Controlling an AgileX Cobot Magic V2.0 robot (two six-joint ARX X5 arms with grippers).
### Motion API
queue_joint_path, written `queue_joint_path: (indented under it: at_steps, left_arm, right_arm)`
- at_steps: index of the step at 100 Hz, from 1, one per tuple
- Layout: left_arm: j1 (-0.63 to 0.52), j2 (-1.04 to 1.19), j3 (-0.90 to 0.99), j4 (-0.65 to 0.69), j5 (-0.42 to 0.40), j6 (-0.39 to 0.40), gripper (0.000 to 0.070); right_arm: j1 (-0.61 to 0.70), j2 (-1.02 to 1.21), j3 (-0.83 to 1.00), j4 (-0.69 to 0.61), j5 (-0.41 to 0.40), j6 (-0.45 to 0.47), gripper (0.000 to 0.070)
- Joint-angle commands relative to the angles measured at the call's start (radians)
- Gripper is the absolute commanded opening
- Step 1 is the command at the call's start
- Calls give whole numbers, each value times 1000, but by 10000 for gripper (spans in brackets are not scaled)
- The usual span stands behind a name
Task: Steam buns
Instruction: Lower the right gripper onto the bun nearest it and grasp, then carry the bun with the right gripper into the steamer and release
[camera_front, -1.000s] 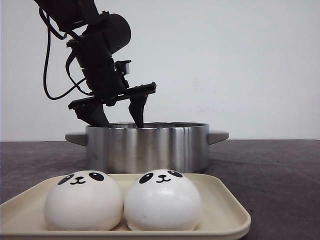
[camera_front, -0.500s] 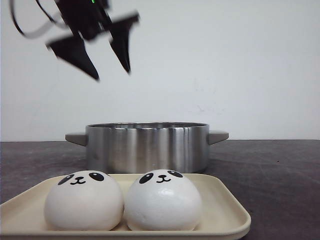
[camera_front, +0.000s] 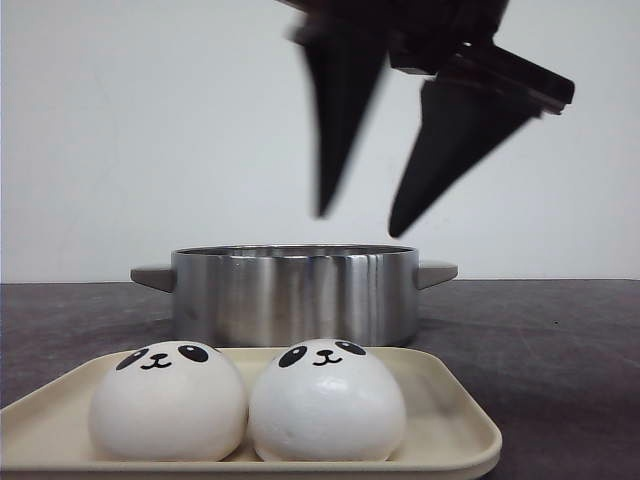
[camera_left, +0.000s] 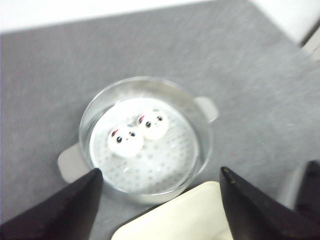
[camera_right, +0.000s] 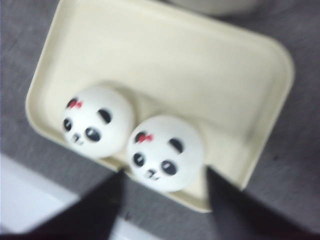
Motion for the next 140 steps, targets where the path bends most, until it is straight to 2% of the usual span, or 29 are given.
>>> queue_joint_path:
  at_steps: [1,15,59,62,65,68,73,77,101,115,121,130,140]
  left_arm:
    - [-17,-28,23,2,-2,13,433]
    - [-25,-100,23,-19,-2,13,433]
    - [-25,-171,23,-84,-2,13,433]
    - [-25,-171,23,-91,-3,13,433]
    - [-25,-171,23,-97,-2,13,433]
    - [-25,-171,23,-101,-2,13,433]
    - [-25,-171,23,-105,-2,13,433]
    - [-25,-171,23,-107,-3,13,433]
    - [-25,-171,23,-114,-3,13,433]
    - [-25,-169,23,-102,-3,13,433]
    - [-25,-169,23,-87,-4,13,433]
    - [-25,-169,23,-61,-7,13,433]
    - [-25,-169,23,-52,-7,13,433]
  right_arm:
    - [30,28,16,6,3,38,512]
    - [53,70,16,7,3,72,511]
    - [44,306,16,49,3,92,503]
    - [44,317,16,51,3,98,466]
    - [44,324,16,53,3,100,387]
    - [44,328,17,53,7,100,262]
    - [45,328,17,56,25,98,0]
    - [51,328,18,59,43,91,21]
    - [59,209,114,13,158,31,19]
    - [53,122,283,8,308,-85,15]
    - [31,119,368,14,339,-158,14]
    - [-36,129,475,37,333,-253,13]
    - [-117,164,537,73,284,-298,13]
